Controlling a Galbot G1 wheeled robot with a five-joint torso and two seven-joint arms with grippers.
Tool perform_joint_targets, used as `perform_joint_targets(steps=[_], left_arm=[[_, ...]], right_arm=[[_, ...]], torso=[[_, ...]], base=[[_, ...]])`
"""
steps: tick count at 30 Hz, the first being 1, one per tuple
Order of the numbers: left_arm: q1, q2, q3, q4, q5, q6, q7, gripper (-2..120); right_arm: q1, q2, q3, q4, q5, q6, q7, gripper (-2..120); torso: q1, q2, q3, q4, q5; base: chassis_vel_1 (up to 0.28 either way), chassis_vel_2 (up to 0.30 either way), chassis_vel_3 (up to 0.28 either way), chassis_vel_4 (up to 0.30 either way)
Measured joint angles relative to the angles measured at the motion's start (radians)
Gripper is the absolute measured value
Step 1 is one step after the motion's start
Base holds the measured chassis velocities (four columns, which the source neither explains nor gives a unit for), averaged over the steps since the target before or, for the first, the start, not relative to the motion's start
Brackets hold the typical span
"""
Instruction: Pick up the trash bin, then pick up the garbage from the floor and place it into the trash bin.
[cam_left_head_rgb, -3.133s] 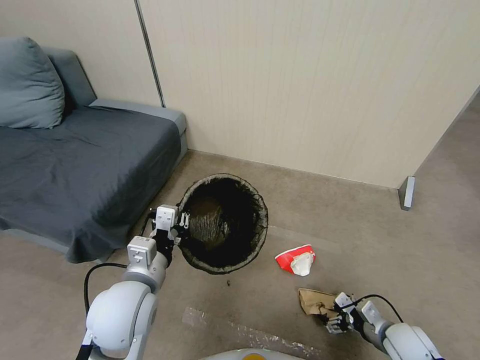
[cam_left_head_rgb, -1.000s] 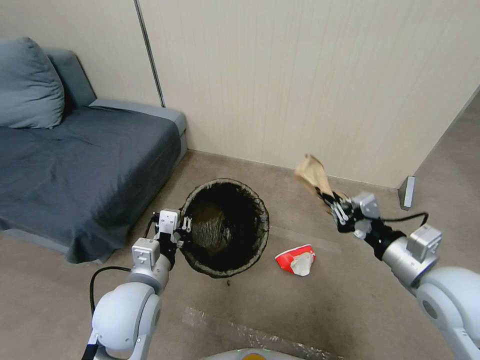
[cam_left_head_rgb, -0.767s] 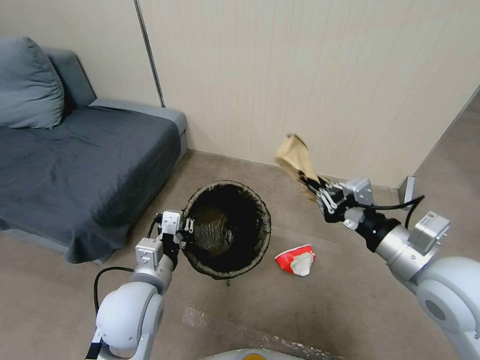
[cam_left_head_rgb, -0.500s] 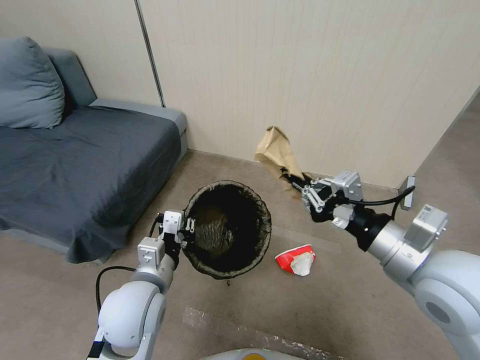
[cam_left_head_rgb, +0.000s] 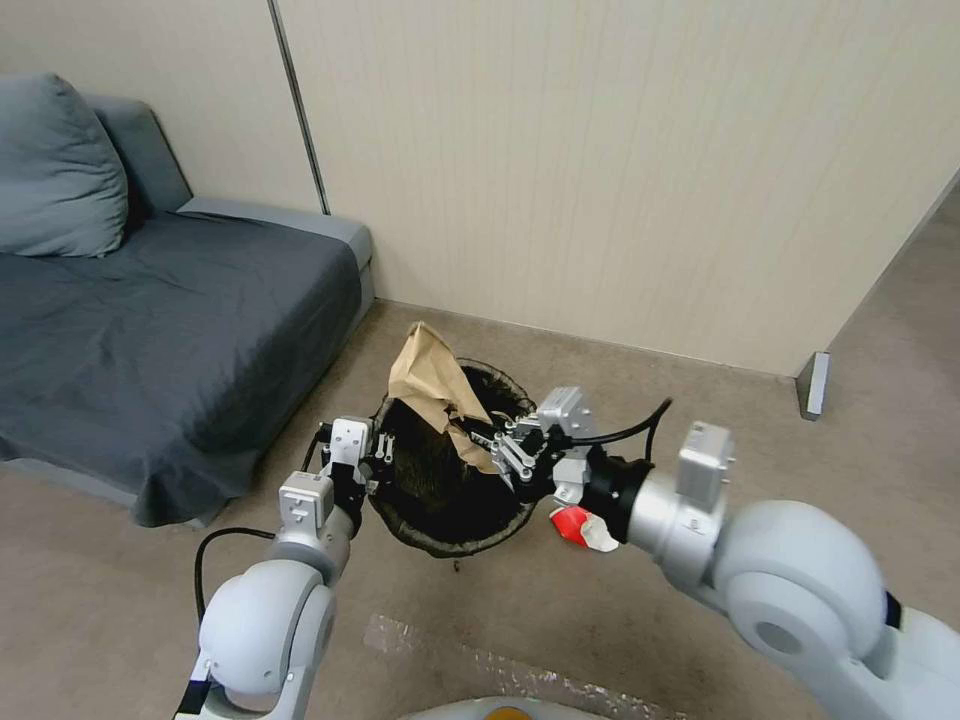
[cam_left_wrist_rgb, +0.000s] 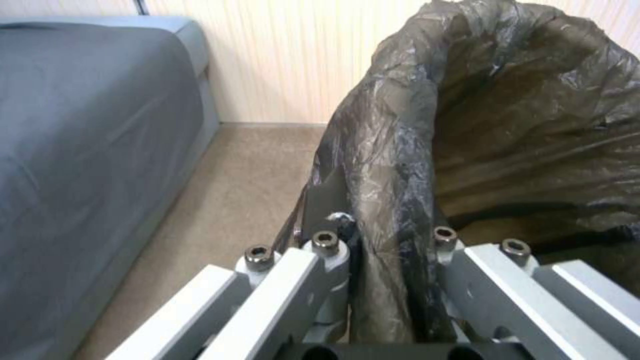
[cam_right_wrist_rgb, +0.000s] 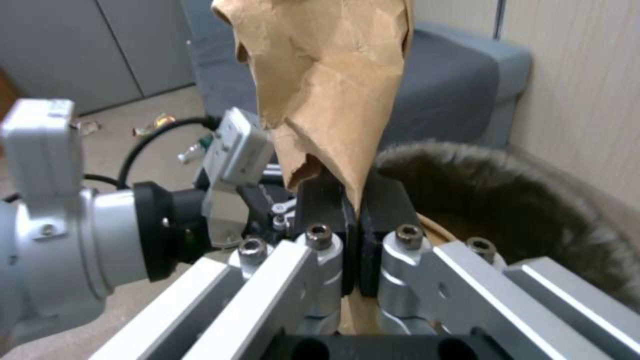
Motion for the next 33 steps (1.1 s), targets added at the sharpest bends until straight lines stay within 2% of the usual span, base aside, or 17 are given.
perform_joint_targets(steps=[3, 6, 7, 10, 11, 12, 14, 16, 17, 20, 25, 26, 29, 33], left_arm=[[-0.001, -0.001, 0.002, 0.004, -0.005, 0.001, 0.000, 5], [-0.003, -0.002, 0.002, 0.005, -0.008, 0.001, 0.000, 5], [-0.003, -0.002, 0.002, 0.005, -0.008, 0.001, 0.000, 5], [-0.005, 0.000, 0.001, 0.006, -0.012, 0.001, 0.001, 5], [-0.005, 0.000, 0.001, 0.006, -0.012, 0.001, 0.001, 5], [-0.007, 0.001, 0.001, 0.007, -0.014, 0.001, 0.002, 5], [-0.008, 0.003, 0.001, 0.008, -0.016, 0.002, 0.002, 5], [-0.010, 0.006, -0.001, 0.008, -0.022, 0.003, 0.003, 5], [-0.010, 0.006, -0.001, 0.008, -0.022, 0.003, 0.003, 5], [-0.011, 0.008, -0.007, 0.008, -0.030, 0.004, 0.003, 5], [-0.011, 0.010, -0.013, 0.008, -0.037, 0.004, 0.004, 5], [-0.010, 0.010, -0.014, 0.008, -0.040, 0.004, 0.004, 5], [-0.010, 0.011, -0.016, 0.008, -0.044, 0.004, 0.005, 5], [-0.011, 0.012, -0.017, 0.008, -0.049, 0.004, 0.005, 5]], right_arm=[[0.018, 0.014, -0.033, -0.020, 0.003, -0.017, 0.029, 0], [0.018, 0.017, -0.034, -0.031, -0.008, -0.036, 0.037, 11], [0.018, 0.017, -0.034, -0.031, -0.008, -0.036, 0.037, 11], [0.012, 0.016, -0.015, -0.039, -0.022, -0.036, 0.042, 25], [0.012, 0.016, -0.015, -0.039, -0.022, -0.036, 0.042, 25], [0.011, 0.016, -0.007, -0.039, -0.022, -0.035, 0.045, 32], [0.011, 0.016, -0.003, -0.039, -0.022, -0.034, 0.047, 36], [0.005, 0.015, 0.007, -0.039, -0.023, -0.032, 0.048, 47], [0.005, 0.015, 0.007, -0.039, -0.023, -0.032, 0.048, 47], [-0.002, 0.014, 0.018, -0.033, -0.023, -0.027, 0.049, 63], [-0.016, 0.010, 0.044, -0.023, -0.023, -0.004, 0.049, 74], [-0.028, 0.007, 0.065, -0.014, -0.022, 0.003, 0.048, 82], [-0.053, -0.002, 0.104, 0.009, -0.010, 0.007, 0.045, 92], [-0.086, -0.011, 0.151, 0.035, -0.003, 0.012, 0.034, 100]], torso=[[0.000, 0.000, 0.000, 0.0001, 0.0000], [0.000, 0.000, 0.000, -0.0001, 0.0000], [0.000, 0.000, 0.000, -0.0001, 0.0000], [0.000, 0.000, 0.000, -0.0001, 0.0000], [0.000, 0.000, 0.000, -0.0001, 0.0000], [0.000, 0.000, 0.000, -0.0001, 0.0000], [0.000, 0.000, 0.000, -0.0001, 0.0000], [0.000, 0.000, 0.000, -0.0001, 0.0000], [0.000, 0.000, 0.000, -0.0001, 0.0000], [0.000, 0.000, 0.000, -0.0001, 0.0000], [0.000, 0.000, 0.000, 0.0000, 0.0000], [0.000, 0.000, 0.000, 0.0000, 0.0000], [0.000, 0.000, 0.000, -0.0001, 0.0000], [0.000, 0.000, 0.000, -0.0001, 0.0000]], base=[[0.000, 0.000, 0.000, 0.000], [0.000, 0.000, 0.000, 0.000], [0.000, 0.000, 0.000, 0.000], [0.000, 0.000, 0.000, 0.000], [0.000, 0.000, 0.000, 0.000], [0.000, 0.000, 0.000, 0.000], [0.000, 0.000, 0.000, 0.000], [0.000, 0.000, 0.000, 0.000], [0.000, 0.000, 0.000, 0.000], [0.000, 0.000, 0.000, 0.000], [0.000, 0.000, 0.000, 0.000], [0.000, 0.000, 0.000, 0.000], [0.000, 0.000, 0.000, 0.000], [0.000, 0.000, 0.000, 0.000]])
